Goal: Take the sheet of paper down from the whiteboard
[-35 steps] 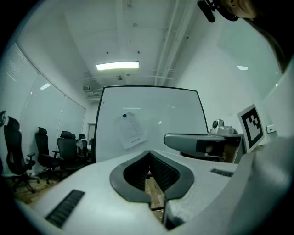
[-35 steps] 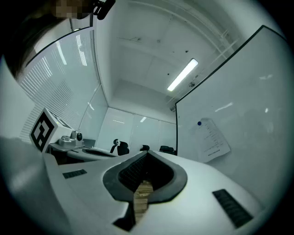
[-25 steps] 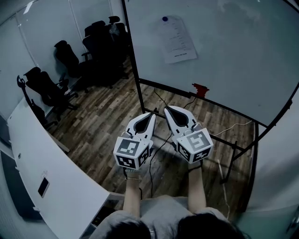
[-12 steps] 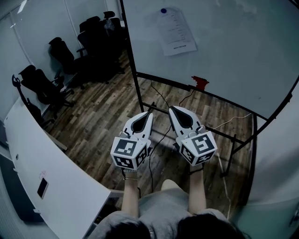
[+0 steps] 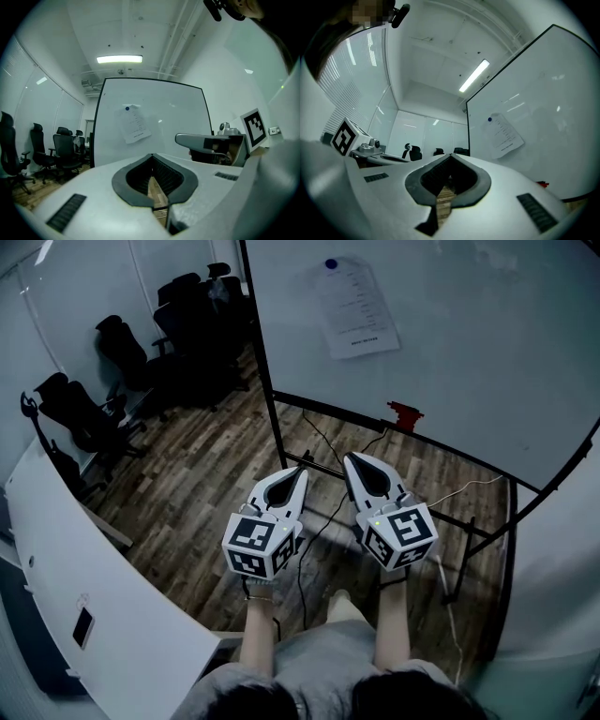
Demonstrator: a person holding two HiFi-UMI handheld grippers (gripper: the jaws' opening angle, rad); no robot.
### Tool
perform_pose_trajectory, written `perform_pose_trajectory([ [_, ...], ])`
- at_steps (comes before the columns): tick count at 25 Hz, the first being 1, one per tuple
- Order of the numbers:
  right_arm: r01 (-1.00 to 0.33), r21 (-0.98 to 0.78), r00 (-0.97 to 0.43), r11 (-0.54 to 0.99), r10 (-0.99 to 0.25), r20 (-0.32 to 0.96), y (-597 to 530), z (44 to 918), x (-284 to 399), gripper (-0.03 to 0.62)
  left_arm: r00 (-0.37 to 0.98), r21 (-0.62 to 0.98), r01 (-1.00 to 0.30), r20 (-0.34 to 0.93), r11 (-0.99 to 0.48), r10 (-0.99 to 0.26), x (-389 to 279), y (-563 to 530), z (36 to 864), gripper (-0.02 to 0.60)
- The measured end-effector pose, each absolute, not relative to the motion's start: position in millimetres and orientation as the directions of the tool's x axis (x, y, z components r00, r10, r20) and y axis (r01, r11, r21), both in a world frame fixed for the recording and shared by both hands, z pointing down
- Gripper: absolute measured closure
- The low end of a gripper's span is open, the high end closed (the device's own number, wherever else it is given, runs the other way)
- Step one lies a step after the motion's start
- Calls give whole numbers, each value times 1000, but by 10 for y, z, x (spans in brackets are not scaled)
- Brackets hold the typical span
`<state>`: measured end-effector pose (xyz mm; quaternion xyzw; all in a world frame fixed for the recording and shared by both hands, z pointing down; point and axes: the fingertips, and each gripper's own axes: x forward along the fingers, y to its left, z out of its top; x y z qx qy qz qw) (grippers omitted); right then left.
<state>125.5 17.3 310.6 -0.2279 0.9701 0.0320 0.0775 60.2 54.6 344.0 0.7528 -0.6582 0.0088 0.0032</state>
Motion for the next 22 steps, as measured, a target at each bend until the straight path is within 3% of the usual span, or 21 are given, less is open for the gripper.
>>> perform_pose_trajectory([
  [8, -382, 71, -909, 921, -361, -209, -325, 3009, 921, 594, 94, 10, -995, 6, -94, -996, 265, 7, 3487, 575],
  [22, -300, 87, -945, 950, -284, -162, -1349, 2905, 425, 594, 38, 40, -998, 13, -38, -999, -167, -976, 3354, 575],
])
